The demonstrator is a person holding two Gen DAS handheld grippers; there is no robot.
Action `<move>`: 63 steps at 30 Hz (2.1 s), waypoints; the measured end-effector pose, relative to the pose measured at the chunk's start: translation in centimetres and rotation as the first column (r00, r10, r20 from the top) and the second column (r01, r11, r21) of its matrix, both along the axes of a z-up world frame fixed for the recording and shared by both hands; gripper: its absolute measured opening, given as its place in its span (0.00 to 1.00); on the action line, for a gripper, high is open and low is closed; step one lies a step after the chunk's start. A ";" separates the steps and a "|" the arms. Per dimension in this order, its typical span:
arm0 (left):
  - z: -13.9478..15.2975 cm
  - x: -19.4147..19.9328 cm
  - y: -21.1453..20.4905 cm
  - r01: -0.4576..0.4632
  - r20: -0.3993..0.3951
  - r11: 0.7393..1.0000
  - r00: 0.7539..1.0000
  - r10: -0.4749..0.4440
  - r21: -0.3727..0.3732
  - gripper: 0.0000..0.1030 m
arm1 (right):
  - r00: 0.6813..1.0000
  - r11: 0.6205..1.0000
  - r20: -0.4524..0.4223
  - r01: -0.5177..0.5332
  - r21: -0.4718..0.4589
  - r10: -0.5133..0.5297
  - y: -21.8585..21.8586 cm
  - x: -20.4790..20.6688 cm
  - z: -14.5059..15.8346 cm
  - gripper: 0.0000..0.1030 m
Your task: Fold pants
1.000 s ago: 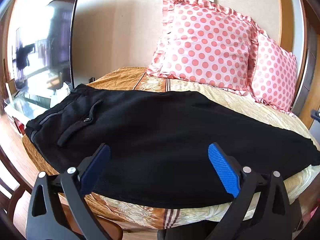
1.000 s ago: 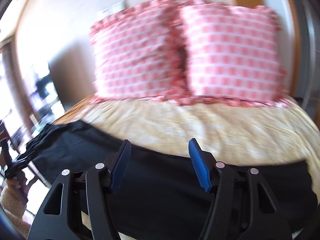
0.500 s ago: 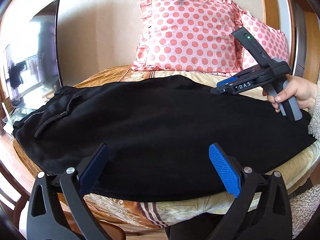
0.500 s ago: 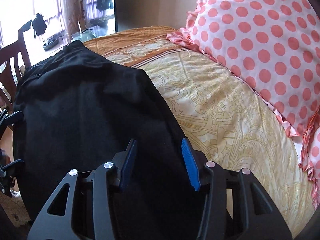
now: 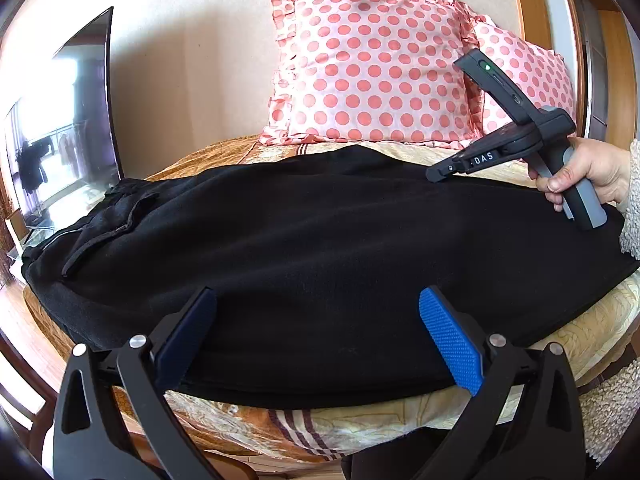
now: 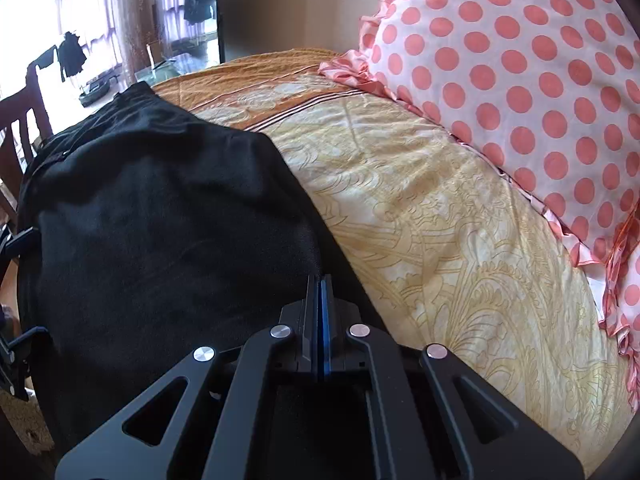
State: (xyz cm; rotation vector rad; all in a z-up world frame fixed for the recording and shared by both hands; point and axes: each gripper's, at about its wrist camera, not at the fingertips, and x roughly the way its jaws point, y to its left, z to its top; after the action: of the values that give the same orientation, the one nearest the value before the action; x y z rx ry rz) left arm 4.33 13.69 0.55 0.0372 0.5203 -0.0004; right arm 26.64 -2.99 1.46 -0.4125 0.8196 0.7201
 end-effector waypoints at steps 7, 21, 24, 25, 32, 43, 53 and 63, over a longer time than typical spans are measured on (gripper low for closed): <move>0.0 0.1 -0.1 -0.008 -0.004 1.000 1.000 0.008 0.008 0.98 | 0.999 0.999 0.013 0.037 -0.014 -0.037 -0.2 0.6 -0.6 0.05; 2.7 -1.2 -2.5 0.145 0.067 0.986 0.988 -0.140 -0.077 0.98 | 0.910 0.899 -0.075 0.414 0.146 -0.407 -20.2 -3.6 2.8 0.33; 3.2 -0.9 -5.1 0.217 0.083 0.974 0.974 -0.212 -0.063 0.98 | 0.885 0.879 -0.098 0.464 0.107 -0.455 -22.8 -5.0 1.3 0.33; 3.3 -0.8 -6.1 0.245 0.087 0.968 0.967 -0.239 -0.060 0.98 | 0.877 0.874 -0.107 0.477 0.088 -0.468 -23.5 -5.2 0.7 0.33; 2.2 0.2 -10.4 0.340 0.015 0.940 0.940 -0.340 -0.010 0.98 | 0.803 0.803 -0.024 0.595 0.013 -0.595 -26.5 -4.6 -1.5 0.44; -0.3 0.7 -9.7 0.315 -0.067 0.948 0.946 -0.317 -0.042 0.98 | 0.458 0.390 -0.145 0.854 0.344 -0.877 -42.1 -16.8 3.1 0.45; -0.4 0.7 -9.9 0.311 -0.056 0.950 0.948 -0.313 -0.036 0.98 | 0.249 0.172 -0.177 0.916 0.364 -0.952 -52.9 -23.8 2.1 0.45; -0.2 1.1 -10.2 0.294 -0.074 0.955 0.952 -0.296 -0.032 0.98 | 0.402 0.392 -0.031 0.906 0.160 -0.915 -54.8 -13.4 -0.3 0.44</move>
State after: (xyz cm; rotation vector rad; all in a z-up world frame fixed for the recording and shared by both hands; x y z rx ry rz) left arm 5.47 3.53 0.40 0.0955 0.5888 -0.3012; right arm 13.27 -57.74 1.15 0.2095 0.7789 -0.3073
